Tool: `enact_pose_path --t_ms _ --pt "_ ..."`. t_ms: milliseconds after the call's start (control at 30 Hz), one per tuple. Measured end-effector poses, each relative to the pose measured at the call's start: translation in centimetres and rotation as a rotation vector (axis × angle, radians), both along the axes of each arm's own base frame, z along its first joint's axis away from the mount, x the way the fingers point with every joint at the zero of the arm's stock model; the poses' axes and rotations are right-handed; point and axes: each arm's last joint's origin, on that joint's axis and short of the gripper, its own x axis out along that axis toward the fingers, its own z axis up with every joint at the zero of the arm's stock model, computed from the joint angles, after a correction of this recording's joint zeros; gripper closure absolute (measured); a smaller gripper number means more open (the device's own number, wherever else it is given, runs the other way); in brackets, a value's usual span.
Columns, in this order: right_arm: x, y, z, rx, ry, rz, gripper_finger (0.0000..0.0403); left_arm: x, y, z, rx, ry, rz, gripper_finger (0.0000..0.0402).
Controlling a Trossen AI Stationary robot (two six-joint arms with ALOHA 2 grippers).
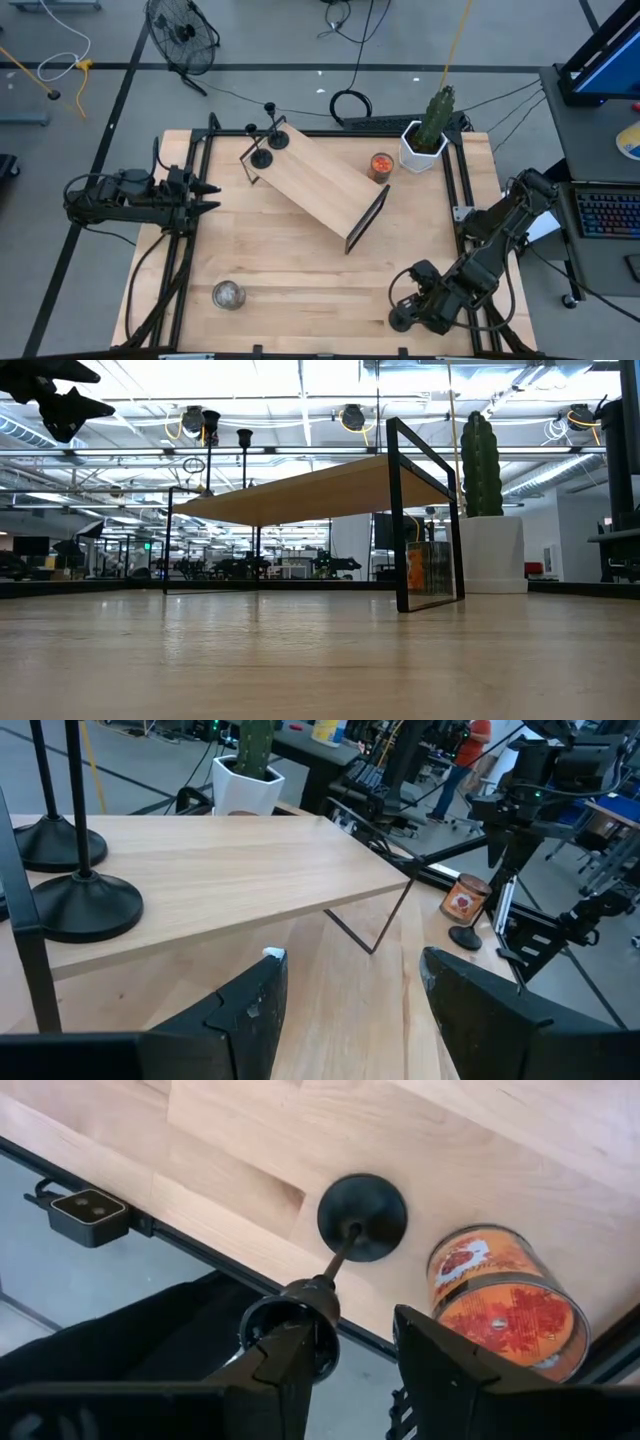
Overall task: Pick & Place candle stick holders
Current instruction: Put the candle holder on the shelf
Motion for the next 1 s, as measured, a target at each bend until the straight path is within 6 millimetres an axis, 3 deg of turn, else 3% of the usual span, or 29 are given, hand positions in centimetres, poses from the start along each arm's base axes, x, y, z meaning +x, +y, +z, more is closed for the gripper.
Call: enact_pose_path --t_ms 467,733,1000 --pt "0.0 0.0 0.0 0.004 0.002 0.001 0.0275 0.0 0.0 0.0 0.001 0.0 0.001 0.0165" --pt "0.2 0.3 -2.4 0.035 -0.02 -0.011 0.0278 0.0 0.0 0.0 0.001 0.0 0.002 0.0165" --pt "0.3 0.3 -2.4 0.043 -0.029 -0.004 0.0353 0.0 0.0 0.0 -0.003 -0.001 0.003 0.0165"
